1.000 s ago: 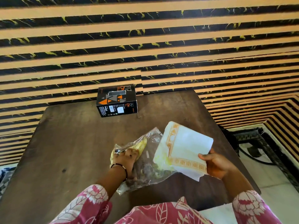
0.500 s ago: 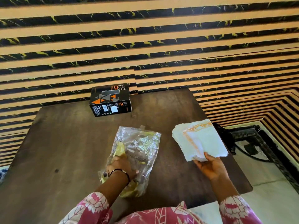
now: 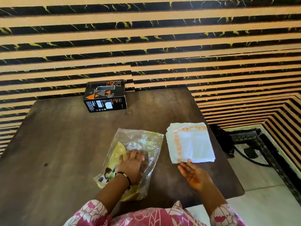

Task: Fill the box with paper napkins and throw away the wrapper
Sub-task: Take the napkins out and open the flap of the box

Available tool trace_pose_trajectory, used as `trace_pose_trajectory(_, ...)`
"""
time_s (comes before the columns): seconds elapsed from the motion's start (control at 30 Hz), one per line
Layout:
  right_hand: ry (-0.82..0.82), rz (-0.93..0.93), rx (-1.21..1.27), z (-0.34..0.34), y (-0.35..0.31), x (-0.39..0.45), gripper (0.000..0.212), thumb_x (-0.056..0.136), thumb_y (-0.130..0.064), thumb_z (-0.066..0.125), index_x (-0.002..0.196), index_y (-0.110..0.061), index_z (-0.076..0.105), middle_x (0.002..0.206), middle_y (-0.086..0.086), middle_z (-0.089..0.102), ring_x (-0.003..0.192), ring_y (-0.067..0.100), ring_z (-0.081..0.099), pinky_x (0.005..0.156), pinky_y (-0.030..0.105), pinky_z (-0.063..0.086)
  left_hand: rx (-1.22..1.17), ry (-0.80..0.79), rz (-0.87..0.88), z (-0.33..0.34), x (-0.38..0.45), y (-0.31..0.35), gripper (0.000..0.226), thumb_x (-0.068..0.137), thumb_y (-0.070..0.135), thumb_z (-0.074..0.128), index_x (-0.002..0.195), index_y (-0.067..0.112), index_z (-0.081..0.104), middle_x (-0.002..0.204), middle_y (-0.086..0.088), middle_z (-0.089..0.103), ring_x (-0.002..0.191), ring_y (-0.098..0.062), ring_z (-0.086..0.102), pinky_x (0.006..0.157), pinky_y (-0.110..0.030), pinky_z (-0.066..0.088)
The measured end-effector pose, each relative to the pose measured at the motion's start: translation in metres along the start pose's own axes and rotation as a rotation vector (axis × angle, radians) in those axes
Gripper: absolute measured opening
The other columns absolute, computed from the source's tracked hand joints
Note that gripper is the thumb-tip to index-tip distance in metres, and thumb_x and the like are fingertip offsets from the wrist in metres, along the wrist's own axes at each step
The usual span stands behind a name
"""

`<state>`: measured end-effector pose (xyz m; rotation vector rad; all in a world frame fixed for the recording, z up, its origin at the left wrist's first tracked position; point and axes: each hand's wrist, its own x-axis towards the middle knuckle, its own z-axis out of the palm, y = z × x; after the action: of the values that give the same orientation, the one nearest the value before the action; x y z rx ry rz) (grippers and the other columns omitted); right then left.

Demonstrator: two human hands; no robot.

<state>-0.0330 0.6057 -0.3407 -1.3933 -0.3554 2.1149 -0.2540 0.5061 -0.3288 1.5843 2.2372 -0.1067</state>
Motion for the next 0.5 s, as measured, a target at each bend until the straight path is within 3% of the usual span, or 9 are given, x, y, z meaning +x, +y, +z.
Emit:
trace_pose_trajectory(0.13,-0.033,-0.017,-0.265,0.026,0.023,-0.006,0.008,0.089,0.002,0.052,0.095,-0.001,0.057,0.079,0.016,0.066,0.074,0.029,0.063,0.056,0.033,0.058,-0.060,0.001,-0.054,0.016,-0.006,-0.010,0.052,0.089,0.036,0.045,0.138,0.030,0.028,0.153,-0.002,0.016,0.140,-0.031,0.018,0.115,-0.054,0.014)
trace_pose_trajectory(0.2,-0.081,-0.186,-0.571,0.046,0.036,-0.007,0.014,0.086,0.001,0.057,0.088,-0.013,0.060,0.086,0.010,0.063,0.082,0.026,0.060,0.066,0.031,0.052,-0.060,0.059,-0.077,0.016,-0.011,-0.015,0.052,0.091,0.032,0.043,0.140,0.027,0.028,0.152,-0.004,0.021,0.137,-0.030,0.024,0.113,-0.047,0.020)
trace_pose_trajectory(0.27,-0.144,-0.465,-1.019,0.063,0.051,-0.007,0.020,0.083,-0.014,0.064,0.101,-0.023,0.060,0.108,0.004,0.060,0.103,0.019,0.055,0.079,0.025,0.047,-0.055,0.128,-0.091,0.017,-0.015,-0.022,0.052,0.091,0.030,0.041,0.140,0.023,0.029,0.151,-0.007,0.025,0.137,-0.031,0.026,0.112,-0.045,0.021)
trace_pose_trajectory(0.3,-0.215,-0.599,-1.257,0.069,0.059,-0.006,0.035,0.082,-0.028,0.063,0.116,-0.024,0.056,0.127,0.003,0.053,0.118,0.017,0.047,0.091,0.026,0.043,-0.054,0.146,-0.105,0.019,-0.018,-0.027,0.053,0.089,0.032,0.040,0.140,0.020,0.031,0.150,-0.008,0.028,0.137,-0.031,0.027,0.113,-0.046,0.021)
trace_pose_trajectory(0.37,-0.355,-0.765,-1.617,0.078,0.079,-0.002,0.074,0.076,-0.056,0.044,0.141,-0.023,0.032,0.155,-0.005,0.018,0.142,0.012,0.014,0.113,0.035,0.023,-0.036,0.157,-0.140,0.027,-0.025,-0.040,0.058,0.082,0.041,0.038,0.135,0.016,0.042,0.144,-0.012,0.041,0.133,-0.034,0.038,0.108,-0.054,0.027)
trace_pose_trajectory(0.43,-0.418,-0.845,-1.835,0.085,0.097,0.003,0.094,0.072,-0.072,0.023,0.149,-0.020,0.007,0.154,-0.008,-0.014,0.140,0.010,-0.013,0.116,0.038,0.000,-0.040,0.162,-0.181,0.042,-0.032,-0.057,0.061,0.078,0.047,0.037,0.127,0.014,0.053,0.134,-0.012,0.055,0.122,-0.035,0.052,0.099,-0.057,0.038)
trace_pose_trajectory(0.5,-0.437,-0.844,-1.945,0.095,0.116,0.005,0.104,0.069,-0.082,0.005,0.148,-0.015,-0.005,0.154,0.000,-0.021,0.142,0.019,-0.018,0.113,0.037,-0.012,-0.045,0.166,-0.221,0.055,-0.044,-0.076,0.061,0.079,0.049,0.036,0.128,0.015,0.049,0.131,-0.011,0.057,0.122,-0.034,0.053,0.105,-0.052,0.032)
